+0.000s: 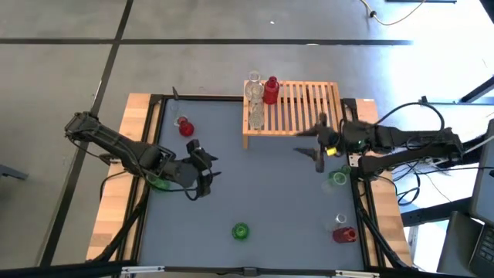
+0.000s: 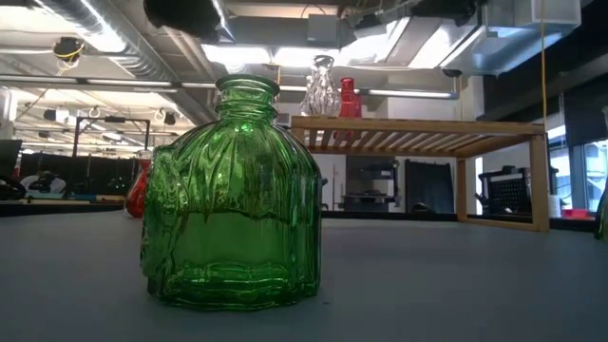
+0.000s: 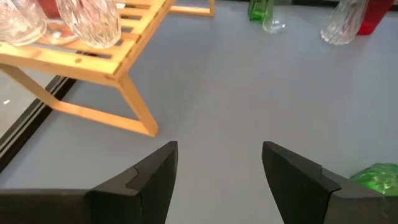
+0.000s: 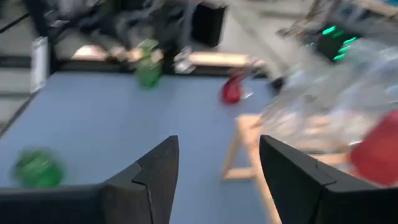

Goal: Sort vases onto shelf
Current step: Put the top red vase onto the shelf aligned with the other red transparent vase

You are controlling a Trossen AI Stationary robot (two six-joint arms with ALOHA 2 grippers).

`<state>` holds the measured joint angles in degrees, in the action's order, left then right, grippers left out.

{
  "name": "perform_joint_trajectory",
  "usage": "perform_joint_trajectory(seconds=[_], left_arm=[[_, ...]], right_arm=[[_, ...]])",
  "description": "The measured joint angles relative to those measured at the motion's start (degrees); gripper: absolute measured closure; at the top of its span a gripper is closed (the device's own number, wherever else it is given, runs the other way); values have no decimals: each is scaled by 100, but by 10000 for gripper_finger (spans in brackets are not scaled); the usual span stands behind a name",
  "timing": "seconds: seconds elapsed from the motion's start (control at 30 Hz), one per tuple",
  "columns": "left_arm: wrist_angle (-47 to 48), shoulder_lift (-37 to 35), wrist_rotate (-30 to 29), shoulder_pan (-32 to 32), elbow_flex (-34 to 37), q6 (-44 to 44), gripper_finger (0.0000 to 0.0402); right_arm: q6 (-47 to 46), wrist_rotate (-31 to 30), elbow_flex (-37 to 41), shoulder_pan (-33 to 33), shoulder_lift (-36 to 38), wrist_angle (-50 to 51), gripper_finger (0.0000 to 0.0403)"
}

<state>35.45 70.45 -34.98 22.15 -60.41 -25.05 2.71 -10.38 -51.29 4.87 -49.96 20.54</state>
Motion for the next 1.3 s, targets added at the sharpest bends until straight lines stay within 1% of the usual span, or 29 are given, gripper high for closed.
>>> perform_joint_trajectory(seconds=[0.13,0.27,0.37,0.47,0.53,0.67,0.83,0.93,1.0,1.1,1.17,1.23,1.3], left_arm=[[-128,-2,-24,91,42,12,174],[-553,3,-71,163,436,160,174],[-523,7,-360,130,577,43,174],[-195,5,-417,39,603,-239,174],[99,4,-412,-54,584,-434,174],[1245,-26,-426,-373,360,-1039,174],[2506,-26,-414,-1003,279,-1742,174],[3081,-26,-4,-1594,281,-1984,174],[3181,-26,320,-2036,293,-1958,174],[3206,-23,782,-2703,337,-1708,174],[3197,-23,1049,-3128,337,-1368,174],[3149,-23,1188,-3506,337,-960,174],[3122,-23,1198,-3829,337,-607,174]], right_arm=[[-482,22,0,619,-96,306,194],[-711,-287,4,1161,-353,464,194],[-723,-551,2,1393,-562,448,194],[-723,-704,2,1515,-818,293,194],[-723,-703,2,1520,-1001,180,194],[-725,-706,2,1503,-1309,144,194],[-722,-815,2,1499,-1561,146,194],[-720,-815,2,1499,-1601,148,194],[-720,-817,2,1499,-1599,140,194],[-698,-821,2,1499,-1599,142,194],[-696,-825,2,1499,-1593,142,194],[-694,-829,2,1499,-1593,142,194],[-670,-835,2,1499,-1593,143,194]])
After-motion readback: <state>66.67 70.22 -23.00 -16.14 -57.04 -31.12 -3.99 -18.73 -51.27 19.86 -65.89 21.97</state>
